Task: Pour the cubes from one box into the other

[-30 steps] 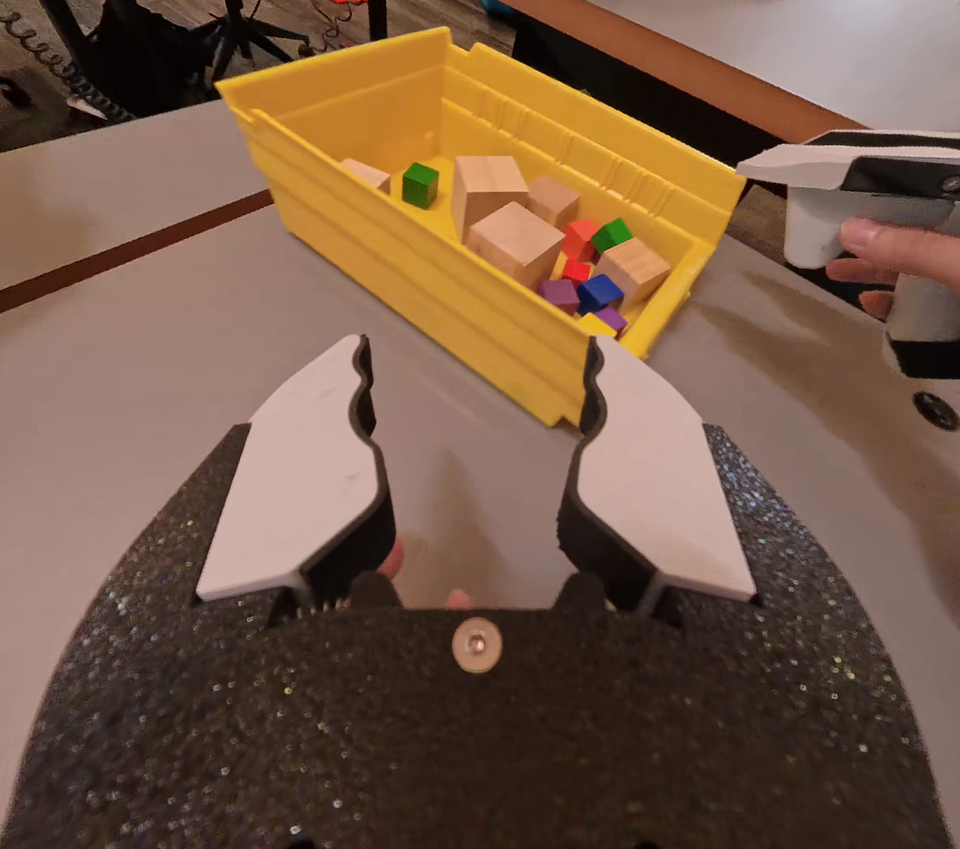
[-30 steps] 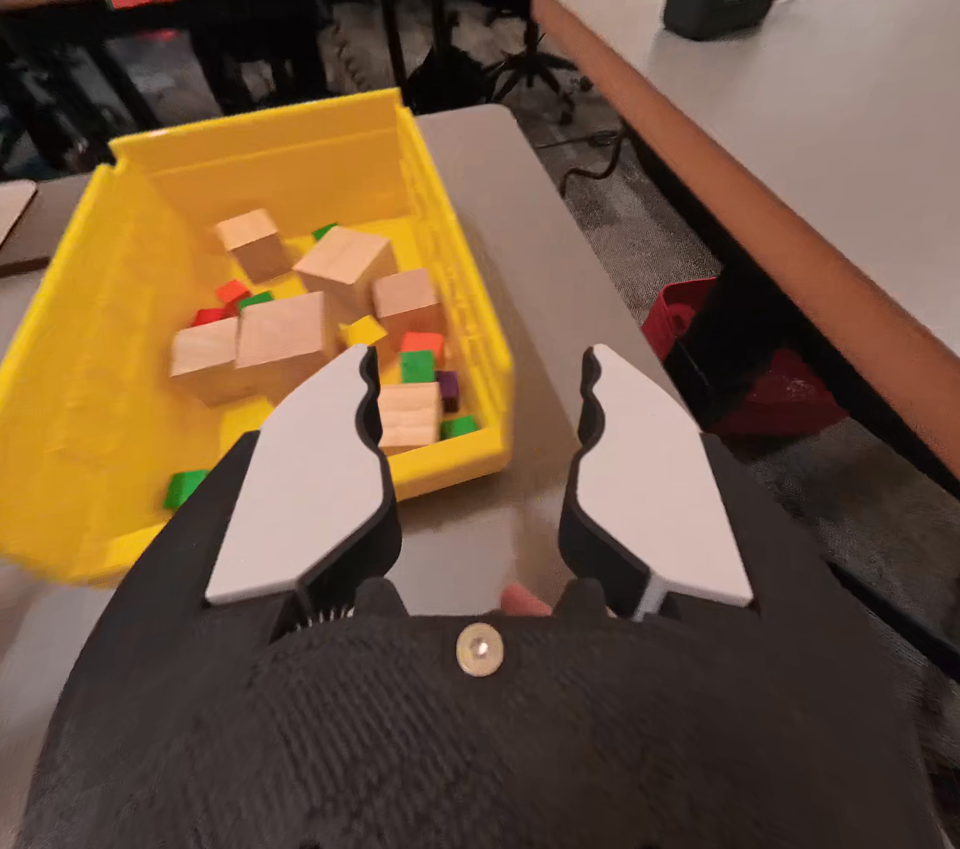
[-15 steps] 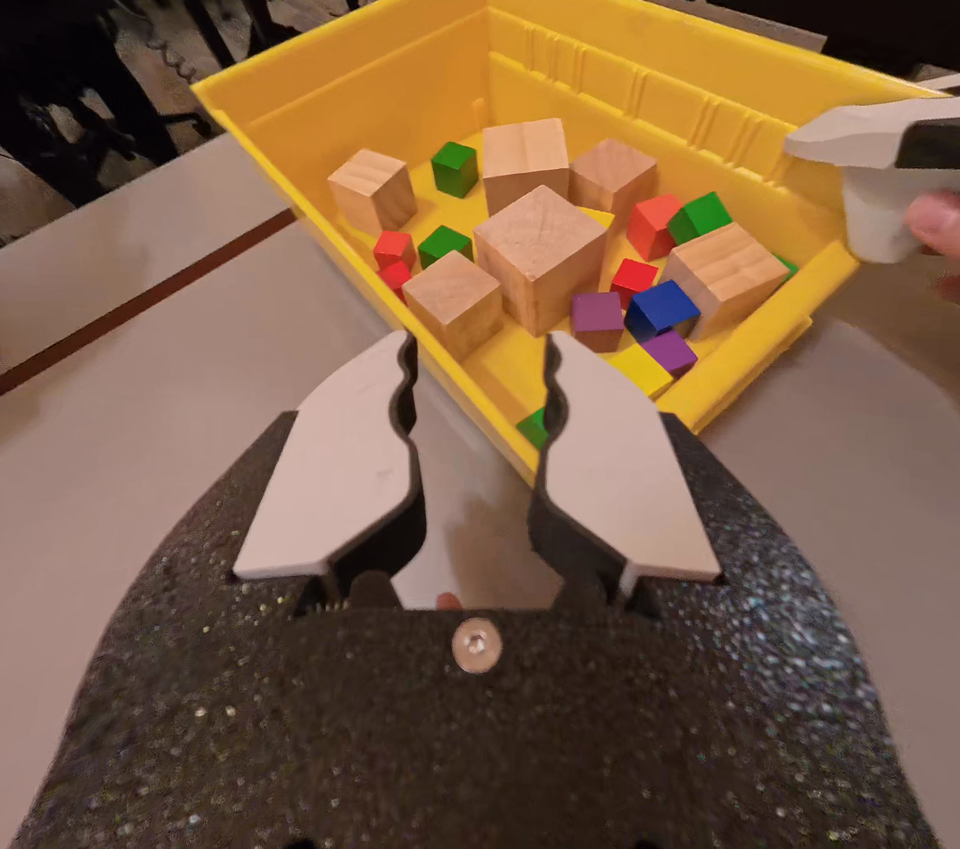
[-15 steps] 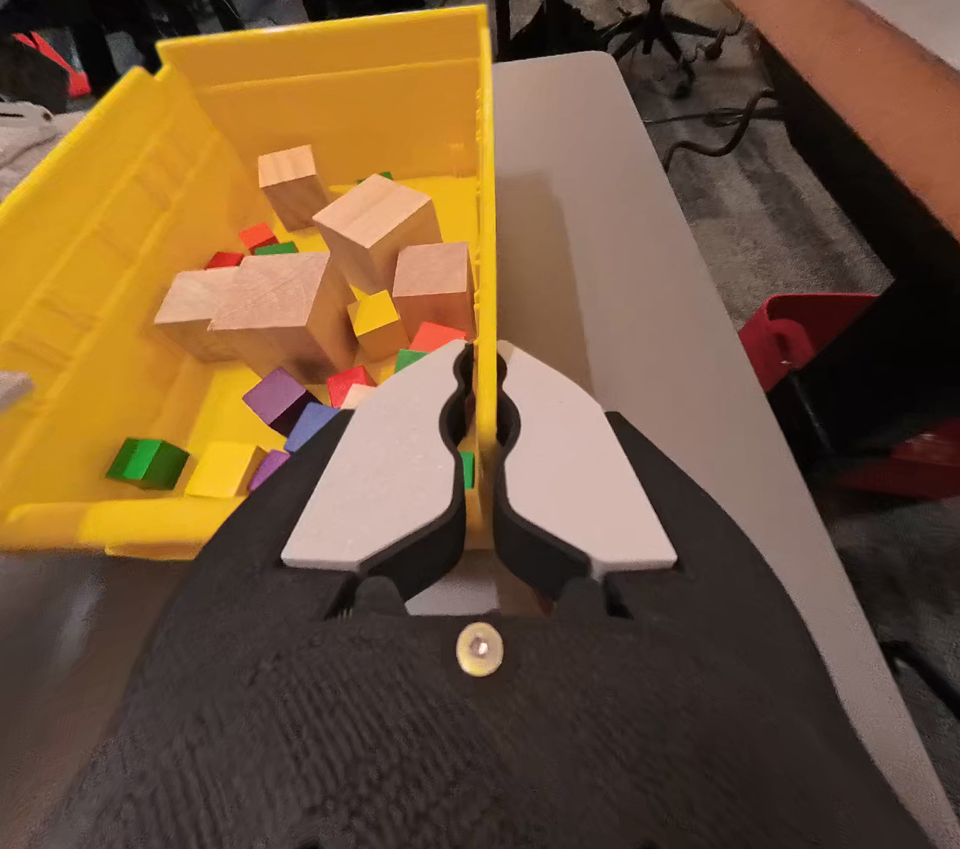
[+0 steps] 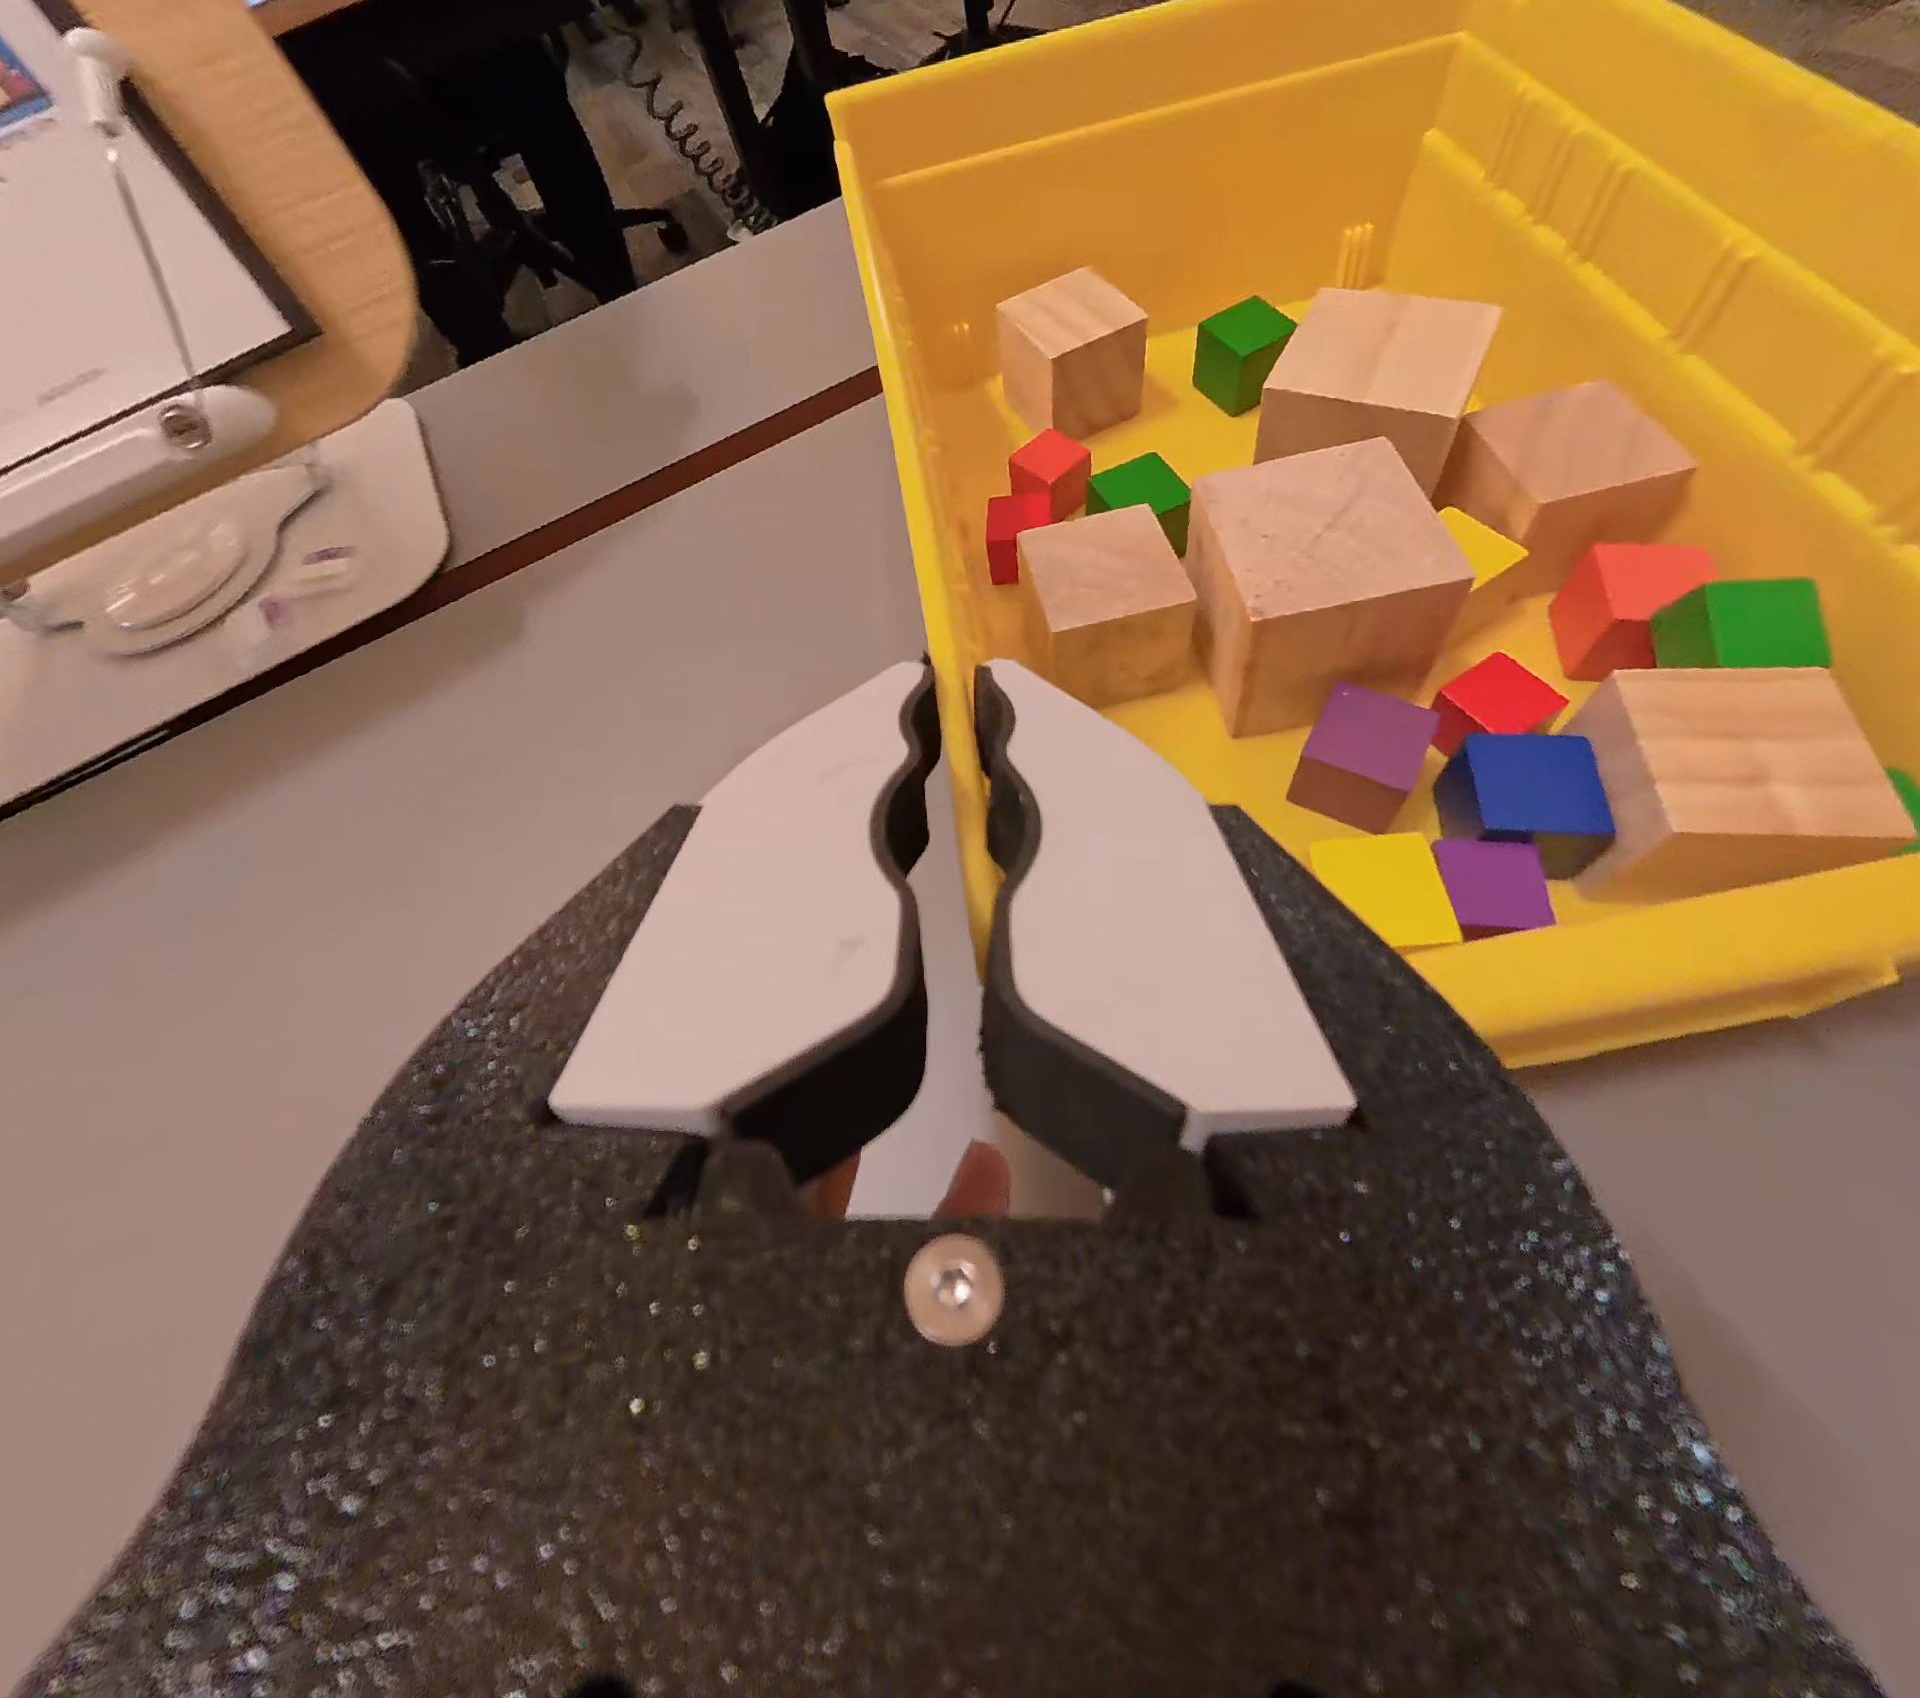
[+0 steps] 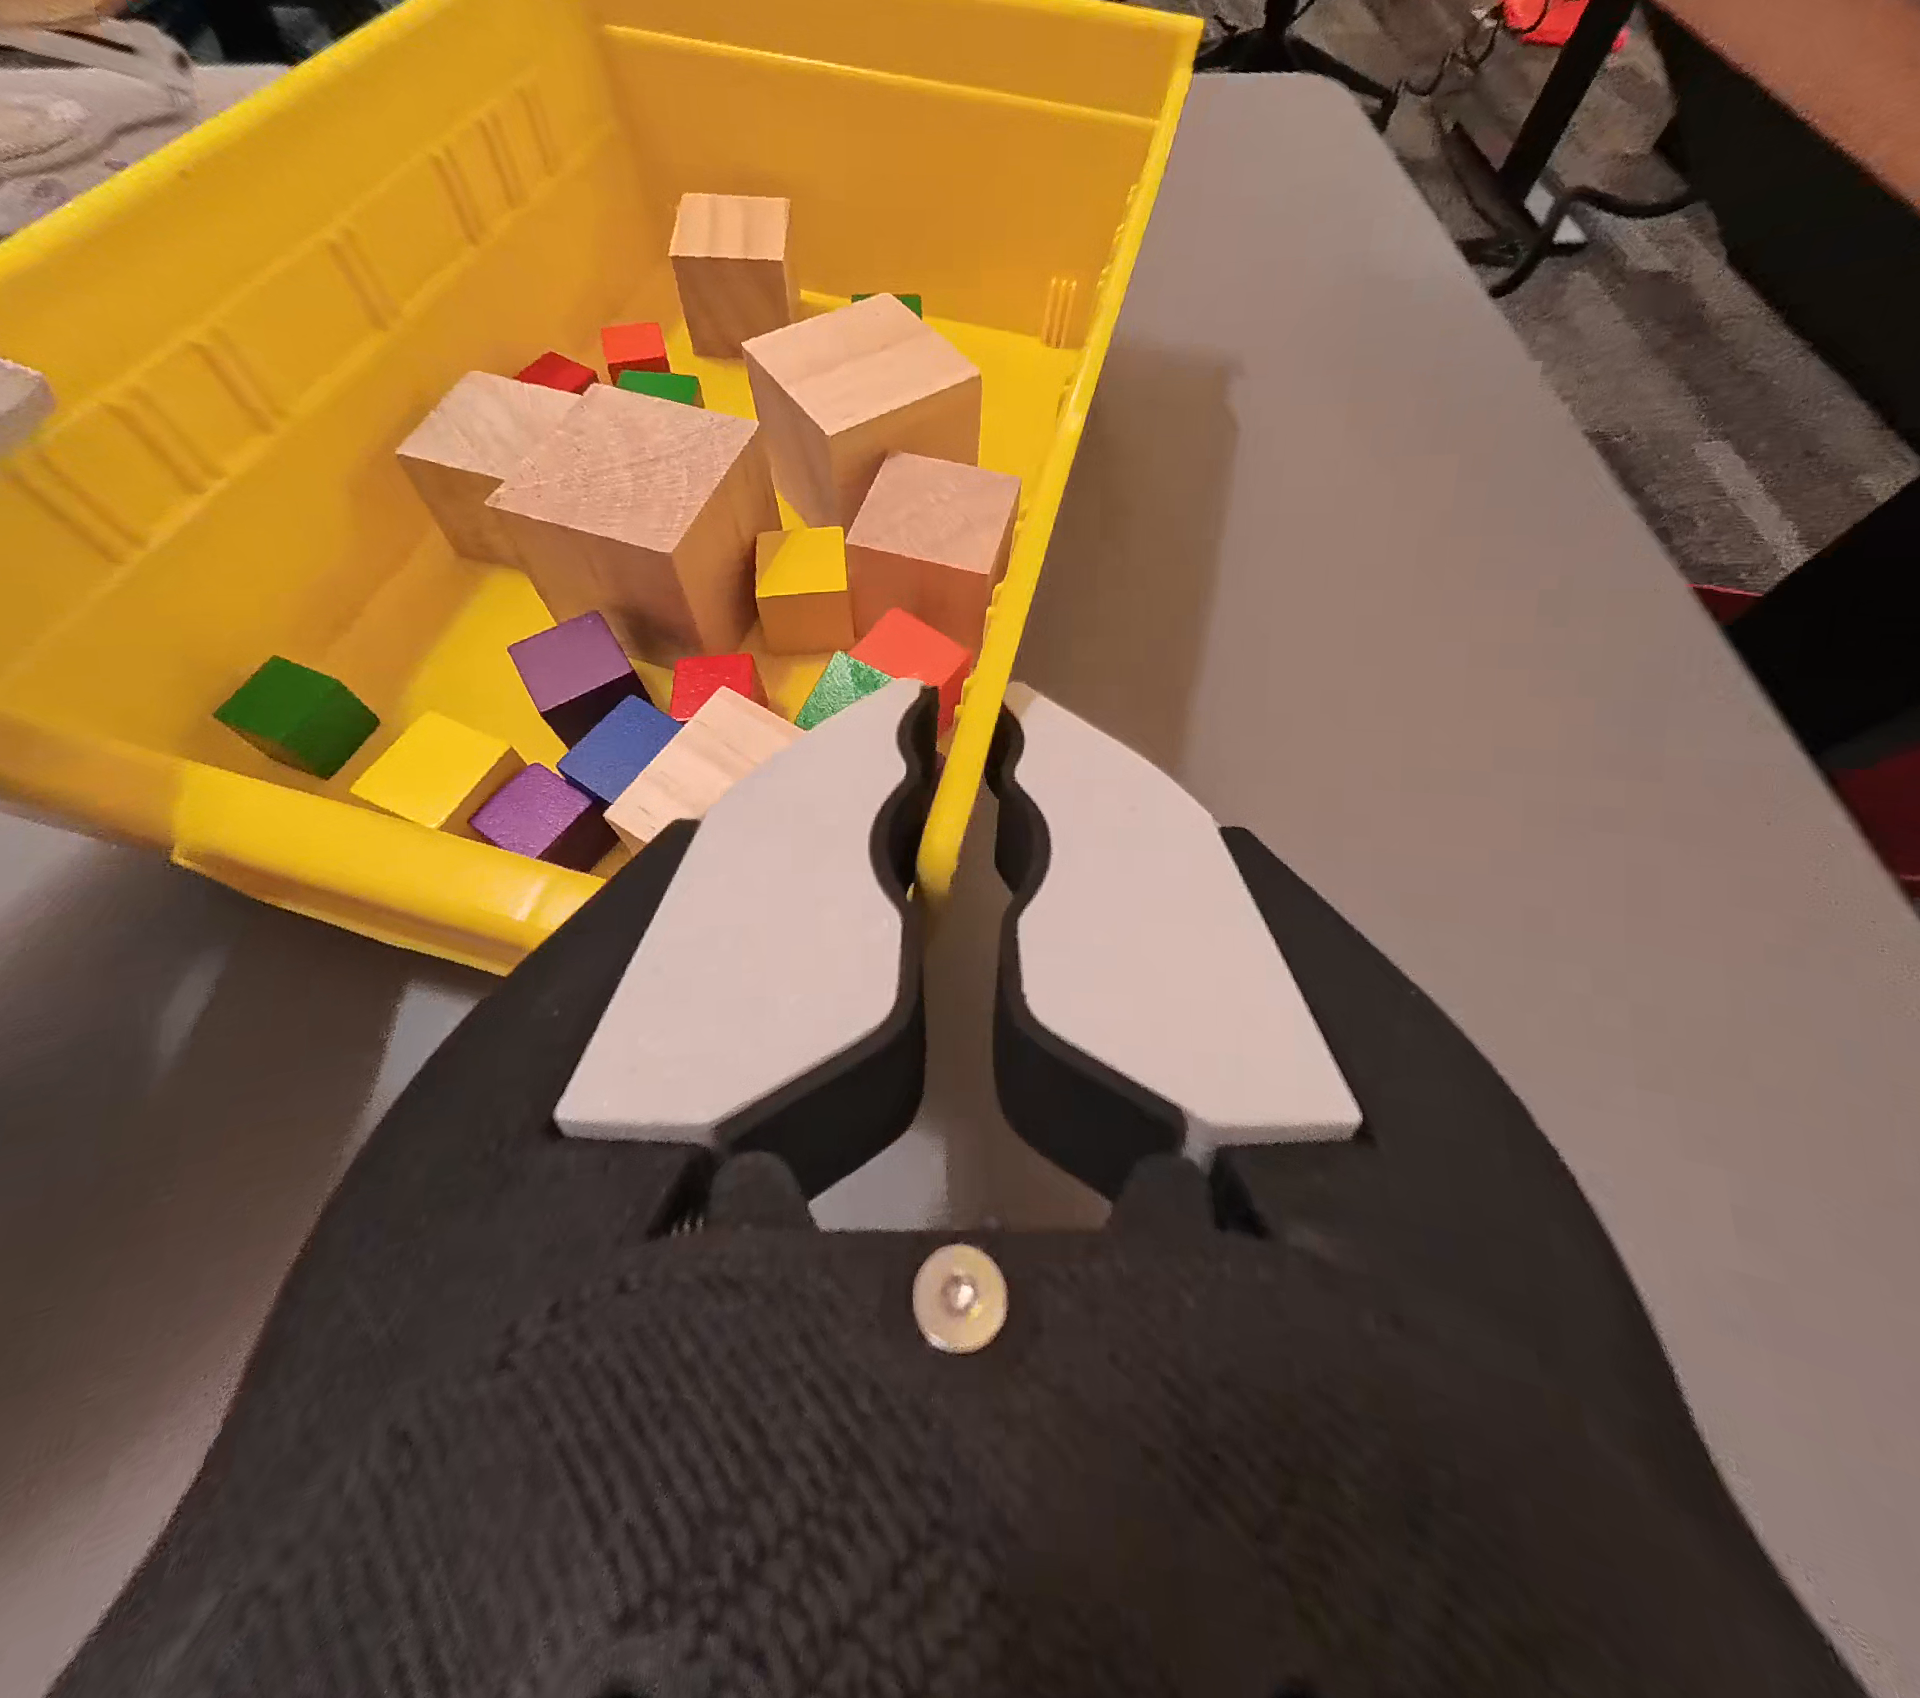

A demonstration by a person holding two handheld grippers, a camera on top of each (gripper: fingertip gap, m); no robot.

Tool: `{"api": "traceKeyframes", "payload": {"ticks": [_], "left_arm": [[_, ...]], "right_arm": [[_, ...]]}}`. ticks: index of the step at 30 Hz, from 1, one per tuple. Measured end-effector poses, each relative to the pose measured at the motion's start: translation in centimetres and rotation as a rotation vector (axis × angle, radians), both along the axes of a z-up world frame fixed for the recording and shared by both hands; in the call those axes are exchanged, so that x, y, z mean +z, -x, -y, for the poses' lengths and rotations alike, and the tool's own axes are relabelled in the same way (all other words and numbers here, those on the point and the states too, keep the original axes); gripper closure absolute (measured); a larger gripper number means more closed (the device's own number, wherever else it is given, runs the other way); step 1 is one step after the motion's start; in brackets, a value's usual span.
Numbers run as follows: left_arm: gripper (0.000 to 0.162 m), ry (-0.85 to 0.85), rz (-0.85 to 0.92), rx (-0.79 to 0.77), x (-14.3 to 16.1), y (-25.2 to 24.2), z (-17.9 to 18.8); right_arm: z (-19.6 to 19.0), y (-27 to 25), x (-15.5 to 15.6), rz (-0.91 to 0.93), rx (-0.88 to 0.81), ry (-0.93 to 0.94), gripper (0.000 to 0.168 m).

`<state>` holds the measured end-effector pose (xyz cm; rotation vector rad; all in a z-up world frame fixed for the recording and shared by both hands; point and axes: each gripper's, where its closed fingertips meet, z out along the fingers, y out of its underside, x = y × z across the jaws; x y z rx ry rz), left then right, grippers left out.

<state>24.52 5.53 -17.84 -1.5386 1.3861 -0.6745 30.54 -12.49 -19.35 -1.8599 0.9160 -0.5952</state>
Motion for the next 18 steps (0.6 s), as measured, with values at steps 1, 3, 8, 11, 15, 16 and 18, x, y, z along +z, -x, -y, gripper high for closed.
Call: {"api": "traceKeyframes", "payload": {"ticks": [1, 3, 8, 11, 15, 16, 18], "left_arm": [[0.157, 0.004, -0.005, 0.004, -0.1, 0.7, -0.5], [0.157, 0.021, -0.008, 0.011, -0.1, 2.2, -1.8], [0.158, 0.082, -0.008, 0.015, -0.5, 6.6, -5.2], [0.158, 0.096, -0.009, 0.021, -0.5, 9.4, -6.9], [0.158, 0.118, -0.003, 0.033, -0.6, 13.5, -8.7], [0.158, 0.119, -0.001, 0.036, -0.6, 14.6, -9.1], [0.158, 0.113, 0.003, 0.050, -0.6, 16.8, -9.8]], "right_arm": [[-0.5, 0.8, 0.0, -0.005, 0.007, -0.007, 0.159], [-1.8, 2.8, 0.0, -0.018, 0.048, -0.028, 0.156], [-5.2, 8.0, 1.1, -0.047, 0.255, -0.074, 0.137], [-6.8, 9.4, 6.1, 0.013, 0.290, -0.186, 0.121], [-12.6, 11.1, 12.0, 0.059, 0.446, -0.299, 0.111], [-14.7, 11.5, 12.4, 0.032, 0.493, -0.288, 0.106], [-19.5, 12.6, 12.9, -0.047, 0.586, -0.259, 0.093]]}}
